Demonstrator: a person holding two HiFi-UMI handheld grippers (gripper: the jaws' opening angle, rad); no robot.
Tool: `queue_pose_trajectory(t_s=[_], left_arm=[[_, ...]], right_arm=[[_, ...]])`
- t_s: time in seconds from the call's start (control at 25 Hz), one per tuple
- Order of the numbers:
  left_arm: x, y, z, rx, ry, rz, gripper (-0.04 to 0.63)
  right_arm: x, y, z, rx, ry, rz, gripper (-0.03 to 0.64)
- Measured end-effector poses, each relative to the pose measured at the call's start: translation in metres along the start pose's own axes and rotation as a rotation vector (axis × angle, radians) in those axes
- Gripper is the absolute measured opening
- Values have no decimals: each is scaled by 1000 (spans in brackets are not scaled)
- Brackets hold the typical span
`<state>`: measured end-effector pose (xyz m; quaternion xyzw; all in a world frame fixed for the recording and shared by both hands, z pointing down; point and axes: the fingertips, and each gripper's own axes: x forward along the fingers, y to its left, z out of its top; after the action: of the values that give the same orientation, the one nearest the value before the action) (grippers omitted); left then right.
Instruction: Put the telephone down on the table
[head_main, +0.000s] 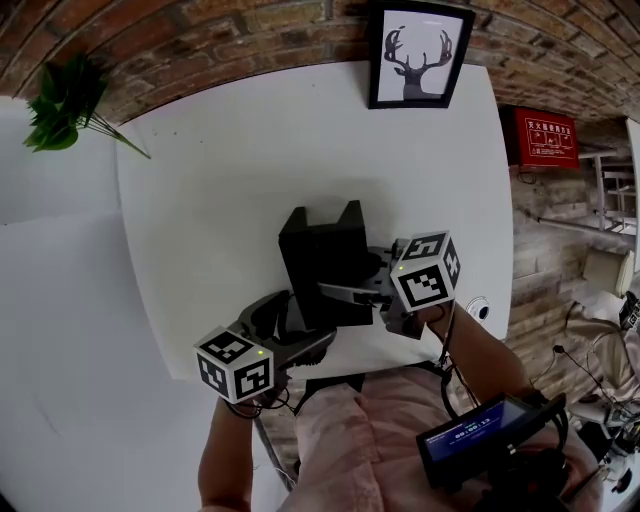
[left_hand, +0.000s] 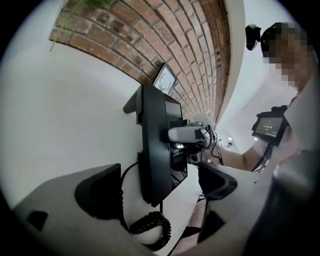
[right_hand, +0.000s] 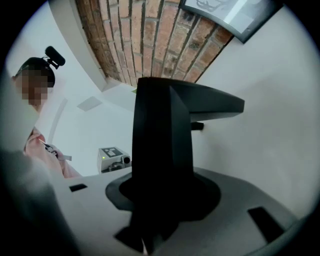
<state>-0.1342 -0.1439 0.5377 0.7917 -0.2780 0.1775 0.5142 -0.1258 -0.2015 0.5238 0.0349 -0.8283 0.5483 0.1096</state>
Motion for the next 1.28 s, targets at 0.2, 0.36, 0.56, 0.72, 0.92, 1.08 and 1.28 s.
queue_pose_trajectory(t_s=[0.2,0.36,0.56,0.72,0.92,1.08,1.28], left_arm=[[-17,-6,5,14,-57,25,491],[-27,-12,7,26,-83,32,491],[-33,-18,7,40,-100,33,491],[-37,-19,9,51,-114,34,491],[-39,-26,10,81,-117,43,491],[-42,-30,11,105,-121,48,491],[-44,-38,12,124,-130,44,491]], right_arm=[[1,-2,-1,-5,9,-34,180],[2,-3,-4,-36,44,-97,233],[-1,-10,-16,-87,140,-202,309],[-4,-17,-22,-108,177,-268,312],[-11,-19,-28,-127,233,-319,322],[-21,-23,-35,-151,292,-367,334],[-31,-24,-43,-172,350,-384,331]])
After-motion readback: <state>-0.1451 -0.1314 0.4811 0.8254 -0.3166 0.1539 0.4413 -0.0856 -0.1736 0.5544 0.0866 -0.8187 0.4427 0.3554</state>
